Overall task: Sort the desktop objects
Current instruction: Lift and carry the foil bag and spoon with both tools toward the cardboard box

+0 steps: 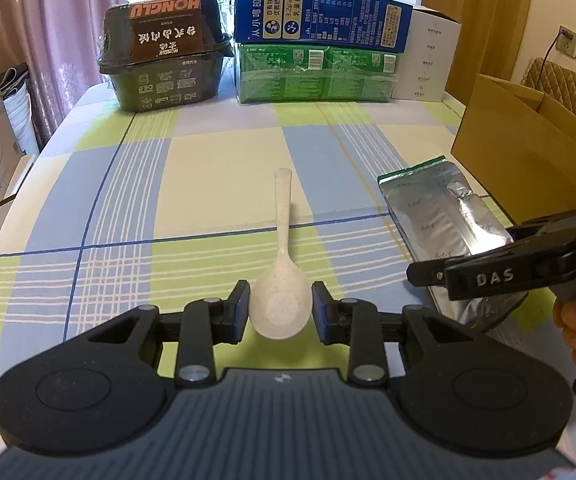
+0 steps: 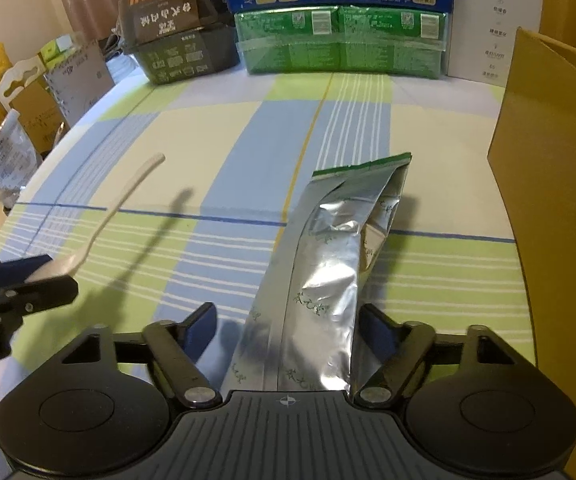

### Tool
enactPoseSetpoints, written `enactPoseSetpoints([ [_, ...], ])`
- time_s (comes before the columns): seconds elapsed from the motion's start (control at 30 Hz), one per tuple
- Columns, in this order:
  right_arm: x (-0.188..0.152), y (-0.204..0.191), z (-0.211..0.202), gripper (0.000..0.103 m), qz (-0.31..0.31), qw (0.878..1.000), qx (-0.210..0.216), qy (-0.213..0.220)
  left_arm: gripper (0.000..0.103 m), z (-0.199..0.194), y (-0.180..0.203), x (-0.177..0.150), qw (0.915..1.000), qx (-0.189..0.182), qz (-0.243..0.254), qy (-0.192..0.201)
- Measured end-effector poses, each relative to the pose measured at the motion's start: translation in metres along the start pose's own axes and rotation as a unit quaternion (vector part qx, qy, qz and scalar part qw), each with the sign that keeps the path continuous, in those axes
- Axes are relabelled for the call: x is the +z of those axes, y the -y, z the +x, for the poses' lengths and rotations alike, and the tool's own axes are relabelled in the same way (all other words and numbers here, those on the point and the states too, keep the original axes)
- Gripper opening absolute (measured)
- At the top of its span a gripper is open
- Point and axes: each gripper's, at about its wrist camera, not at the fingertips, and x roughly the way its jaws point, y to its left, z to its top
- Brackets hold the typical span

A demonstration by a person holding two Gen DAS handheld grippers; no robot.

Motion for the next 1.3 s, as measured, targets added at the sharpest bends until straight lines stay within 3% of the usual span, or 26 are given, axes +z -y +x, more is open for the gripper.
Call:
enactPoseSetpoints([
  [0.2, 0.000, -0.003, 0.000, 0.052, -0.017, 1.000, -0.017, 0.001, 0.027, 0.004, 0.004, 0.001, 1.0000, -0.001, 0.000, -0.005],
  [0.53, -0.002, -0.012, -0.005, 0.039, -0.040, 0.999, -0.027, 0.006, 0.027, 0.006, 0.006, 0.000, 1.0000, -0.001, 0.000, -0.009],
  [0.97, 0.001, -0.020, -0.028, 0.038, -0.025, 0.999, 0.000, 0.040, 0.027, 0.001, 0.007, 0.002, 1.0000, 0.001, -0.004, -0.001],
  [1.3, -0.020, -0.017, -0.072, 0.038, -0.009, 0.997, 0.005, 0.075, 0.027, -0.027, 0.016, 0.003, 0.9997, 0.001, -0.010, 0.023],
])
